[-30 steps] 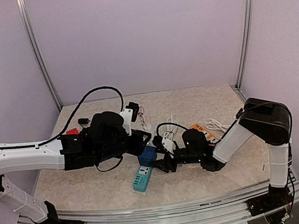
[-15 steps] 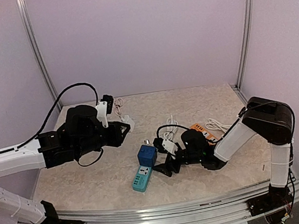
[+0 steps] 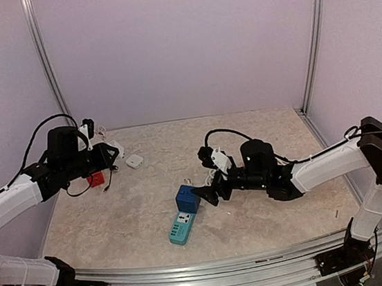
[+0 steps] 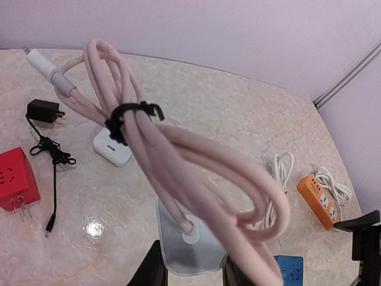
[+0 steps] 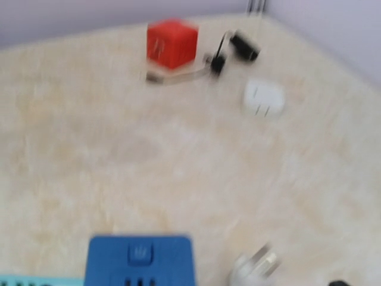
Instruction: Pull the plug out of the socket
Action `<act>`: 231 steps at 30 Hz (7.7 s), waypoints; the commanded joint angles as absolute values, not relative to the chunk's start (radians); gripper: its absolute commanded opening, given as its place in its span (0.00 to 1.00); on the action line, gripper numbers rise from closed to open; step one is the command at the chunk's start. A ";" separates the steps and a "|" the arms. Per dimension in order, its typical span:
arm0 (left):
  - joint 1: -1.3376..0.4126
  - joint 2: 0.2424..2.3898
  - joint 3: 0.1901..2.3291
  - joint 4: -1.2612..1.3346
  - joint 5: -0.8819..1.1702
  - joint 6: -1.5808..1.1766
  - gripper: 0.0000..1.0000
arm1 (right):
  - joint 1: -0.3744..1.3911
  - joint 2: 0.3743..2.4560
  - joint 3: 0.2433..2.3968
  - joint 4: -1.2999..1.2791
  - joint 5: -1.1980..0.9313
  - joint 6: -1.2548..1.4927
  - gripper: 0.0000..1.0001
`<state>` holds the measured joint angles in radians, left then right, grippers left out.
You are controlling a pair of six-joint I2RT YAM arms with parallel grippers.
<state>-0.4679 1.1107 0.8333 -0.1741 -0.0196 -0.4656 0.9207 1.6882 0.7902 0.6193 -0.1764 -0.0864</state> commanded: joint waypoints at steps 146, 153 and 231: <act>-0.937 1.598 0.736 -0.178 0.044 -0.523 0.90 | 0.947 1.904 1.092 0.186 -0.298 -0.213 0.46; -0.934 1.606 0.736 -0.183 0.042 -0.522 0.89 | 0.945 1.867 1.080 0.202 -0.339 -0.183 0.28; -1.106 1.442 0.885 0.047 -0.318 -0.141 0.97 | 0.828 1.575 0.914 0.406 -0.481 0.317 0.11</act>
<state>-1.1030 1.4067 0.8326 0.0624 -0.2783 -0.1707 0.8227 1.6173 0.9405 0.3210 -0.4393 0.2638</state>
